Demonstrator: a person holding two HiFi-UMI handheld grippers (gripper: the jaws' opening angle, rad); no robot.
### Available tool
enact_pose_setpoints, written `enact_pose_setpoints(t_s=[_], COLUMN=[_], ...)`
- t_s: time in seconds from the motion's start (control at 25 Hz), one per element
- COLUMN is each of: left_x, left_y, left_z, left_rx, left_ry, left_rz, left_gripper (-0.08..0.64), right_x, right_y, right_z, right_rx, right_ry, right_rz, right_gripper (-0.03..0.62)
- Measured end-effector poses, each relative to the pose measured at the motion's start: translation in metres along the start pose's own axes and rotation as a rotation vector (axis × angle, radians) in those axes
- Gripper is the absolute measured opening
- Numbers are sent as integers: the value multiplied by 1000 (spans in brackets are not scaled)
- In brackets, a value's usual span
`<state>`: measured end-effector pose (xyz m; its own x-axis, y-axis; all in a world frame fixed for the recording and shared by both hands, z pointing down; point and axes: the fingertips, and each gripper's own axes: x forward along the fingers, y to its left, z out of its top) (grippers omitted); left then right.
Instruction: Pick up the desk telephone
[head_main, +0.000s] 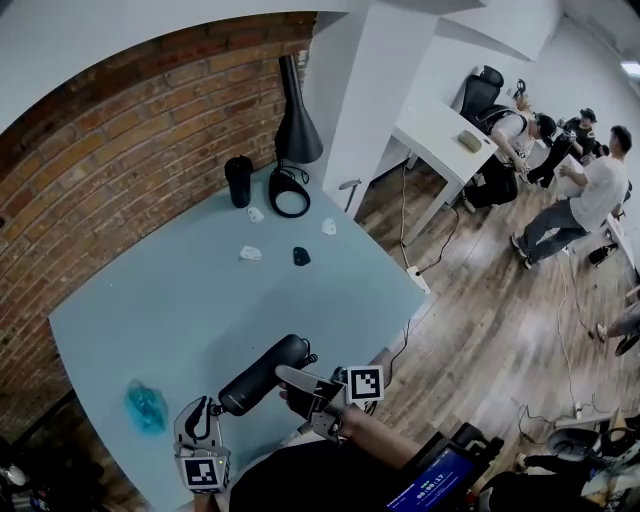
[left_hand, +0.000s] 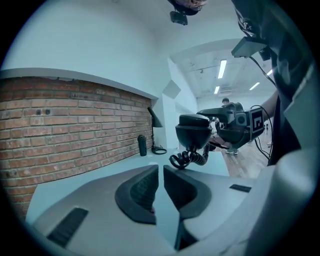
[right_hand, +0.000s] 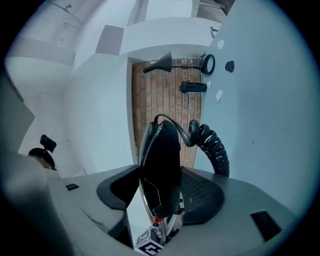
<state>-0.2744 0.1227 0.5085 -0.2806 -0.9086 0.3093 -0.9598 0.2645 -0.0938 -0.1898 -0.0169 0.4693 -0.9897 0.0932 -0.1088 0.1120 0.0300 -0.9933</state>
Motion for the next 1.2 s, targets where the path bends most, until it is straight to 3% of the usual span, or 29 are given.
enact_pose_setpoints(t_s=[0.12,0.4,0.6,0.92,1.2], left_x=[-4,-16,-26,-42,-45], left_y=[-3,-2,-2,7,10], left_z=[-17,-20,-14,-24,-33], left_rx=[-18,-33,-51,-65,-71], left_ry=[24,25,0,27,48], left_rz=[6,25,41,90,121], left_gripper=[60,35,29,29,29], right_x=[-3,-1,5,22,21], right_y=[-10,-28,-36,-38,-59], right_z=[2,5,-5,-20,-35], right_rx=[37,71,87,49,22], right_ry=[-26,-69,-52,14,81], right_rz=[0,-24,-47,-30,-91], right_gripper=[267,267,265,264,264])
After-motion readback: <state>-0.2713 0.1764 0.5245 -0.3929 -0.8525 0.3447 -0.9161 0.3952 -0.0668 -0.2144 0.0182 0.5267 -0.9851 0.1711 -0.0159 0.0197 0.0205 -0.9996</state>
